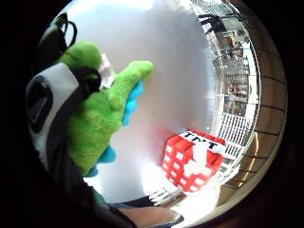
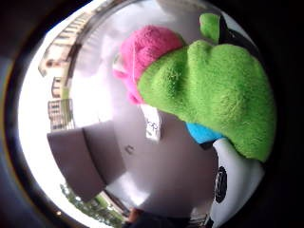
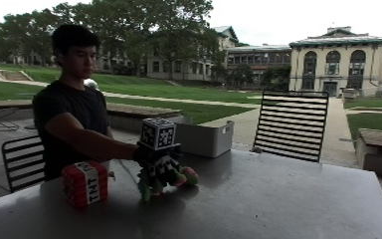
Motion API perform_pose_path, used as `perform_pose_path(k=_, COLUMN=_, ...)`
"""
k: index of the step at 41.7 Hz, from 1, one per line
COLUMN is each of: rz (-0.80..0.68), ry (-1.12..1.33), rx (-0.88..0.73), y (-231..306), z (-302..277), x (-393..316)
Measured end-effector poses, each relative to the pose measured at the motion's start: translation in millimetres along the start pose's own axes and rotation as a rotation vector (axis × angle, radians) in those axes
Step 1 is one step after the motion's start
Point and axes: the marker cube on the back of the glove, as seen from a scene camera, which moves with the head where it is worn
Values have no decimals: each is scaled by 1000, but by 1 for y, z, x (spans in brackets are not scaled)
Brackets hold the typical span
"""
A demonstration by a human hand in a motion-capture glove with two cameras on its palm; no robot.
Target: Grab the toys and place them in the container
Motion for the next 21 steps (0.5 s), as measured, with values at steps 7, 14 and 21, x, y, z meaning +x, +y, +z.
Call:
perform_pose_path(k=7, rz=2, ry=-76, rx=12, y=18, z=-60, x=-29)
perform_pose_path(k=14, rz=-35, ry=-83, rx=103, y=31, z=-135, x=-55)
perform_pose_path(k=21, rz=-117, ry=-78, rx=227, y=58, z=-210, x=-97)
